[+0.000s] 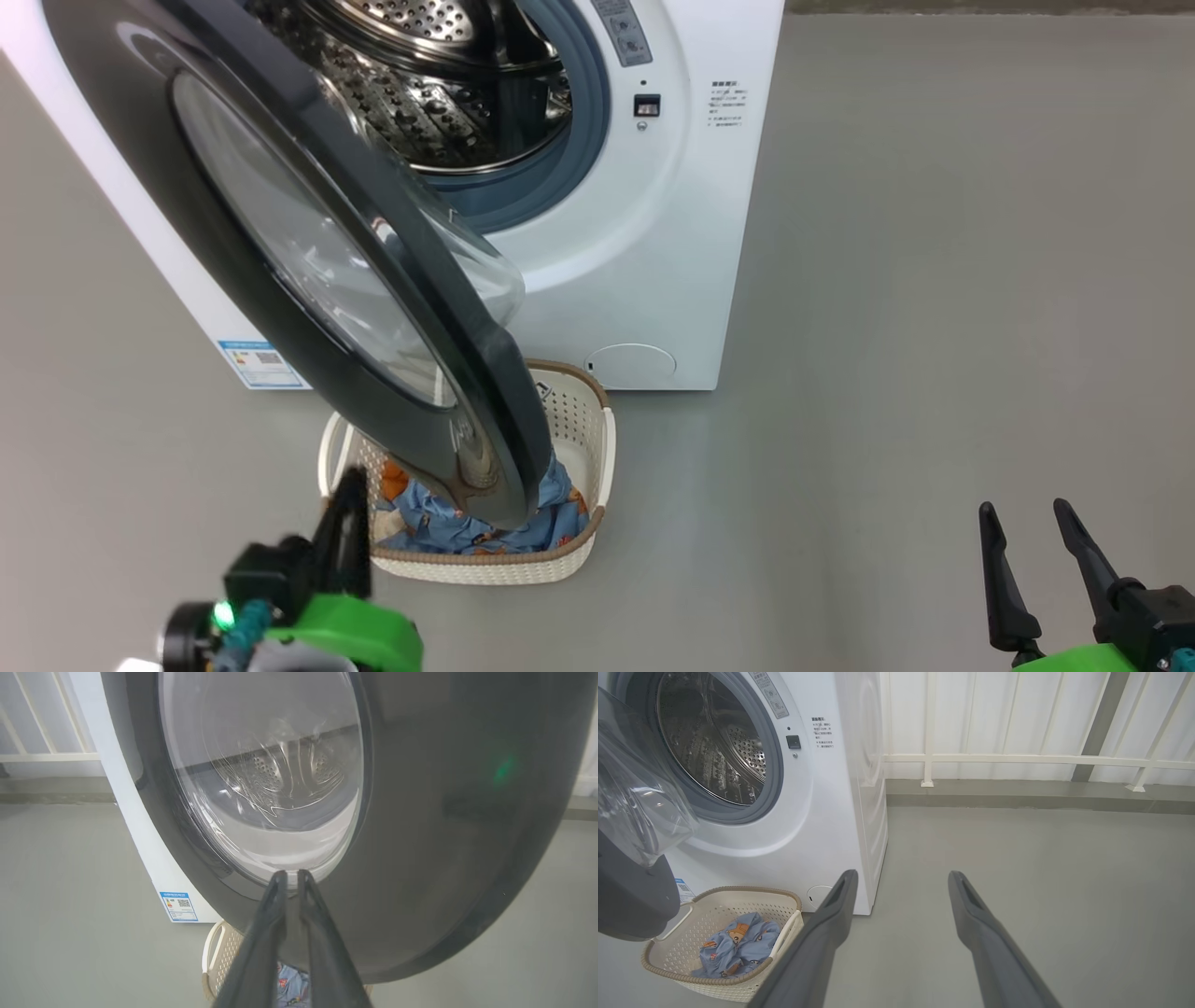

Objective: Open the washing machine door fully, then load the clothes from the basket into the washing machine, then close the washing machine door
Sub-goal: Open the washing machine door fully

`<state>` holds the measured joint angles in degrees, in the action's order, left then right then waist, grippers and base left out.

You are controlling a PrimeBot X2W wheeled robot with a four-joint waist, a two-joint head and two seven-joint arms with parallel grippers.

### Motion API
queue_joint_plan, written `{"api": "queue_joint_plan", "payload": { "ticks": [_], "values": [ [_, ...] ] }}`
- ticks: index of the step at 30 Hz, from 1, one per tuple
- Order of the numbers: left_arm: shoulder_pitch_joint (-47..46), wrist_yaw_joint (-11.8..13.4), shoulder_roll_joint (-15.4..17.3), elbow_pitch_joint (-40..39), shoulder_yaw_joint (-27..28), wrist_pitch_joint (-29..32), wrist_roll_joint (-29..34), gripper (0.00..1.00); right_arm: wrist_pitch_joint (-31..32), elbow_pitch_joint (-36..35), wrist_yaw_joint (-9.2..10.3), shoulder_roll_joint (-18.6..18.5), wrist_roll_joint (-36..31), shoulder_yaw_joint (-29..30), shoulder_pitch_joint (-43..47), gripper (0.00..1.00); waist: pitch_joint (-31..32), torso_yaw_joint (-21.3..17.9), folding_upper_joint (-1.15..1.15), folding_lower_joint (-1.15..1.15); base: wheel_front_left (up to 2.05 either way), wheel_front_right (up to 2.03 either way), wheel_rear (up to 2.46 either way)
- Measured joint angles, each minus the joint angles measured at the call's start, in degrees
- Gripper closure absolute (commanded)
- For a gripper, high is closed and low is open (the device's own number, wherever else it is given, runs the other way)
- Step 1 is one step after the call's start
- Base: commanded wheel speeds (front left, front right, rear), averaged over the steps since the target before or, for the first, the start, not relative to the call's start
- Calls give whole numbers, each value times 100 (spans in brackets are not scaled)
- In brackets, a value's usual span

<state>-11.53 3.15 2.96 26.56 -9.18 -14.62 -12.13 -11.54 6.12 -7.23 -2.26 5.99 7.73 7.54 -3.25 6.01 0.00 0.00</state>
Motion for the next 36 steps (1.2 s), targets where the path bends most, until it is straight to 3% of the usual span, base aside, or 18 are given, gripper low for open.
{"api": "queue_joint_plan", "payload": {
  "ticks": [3, 9, 13, 17, 22, 27, 36],
  "values": [
    [-97, 130, 0, -320, 107, -1, 0, 100, 22, 2, 0, 3, 0, 24, 1, 0, 2, 38, 0, 0, 0, 0, 0],
    [-476, 229, -4, -2042, 153, -2, 19, 100, 66, -2, 0, 8, 1, 52, 2, 0, 1, 111, 0, 0, 0, 0, 0],
    [-504, 125, -24, -3058, -289, -8, 65, 100, 90, -2, 0, 10, 1, 53, 2, 0, 8, 107, 0, 0, 0, 0, 0],
    [-505, 10, -38, -3539, -937, 87, -33, 100, 99, 2, 0, 11, 3, 21, 2, 0, 21, 57, 0, 0, 0, 0, 0],
    [-595, 12, -37, -3724, -1831, 333, -486, 100, 138, 15, 0, 12, 9, -69, -1, 0, 29, -72, 0, 0, 0, 0, 0],
    [-686, 305, -36, -3591, -2519, 403, -924, 100, 138, 70, 0, 13, 69, -138, -4, 0, -9, -234, 0, 0, 0, 0, 0],
    [-950, 708, -33, -2611, -2910, 253, -1449, 100, 137, 175, 0, 13, 143, -229, -8, 0, -75, -427, 0, 0, 0, 0, 0]
  ]
}}
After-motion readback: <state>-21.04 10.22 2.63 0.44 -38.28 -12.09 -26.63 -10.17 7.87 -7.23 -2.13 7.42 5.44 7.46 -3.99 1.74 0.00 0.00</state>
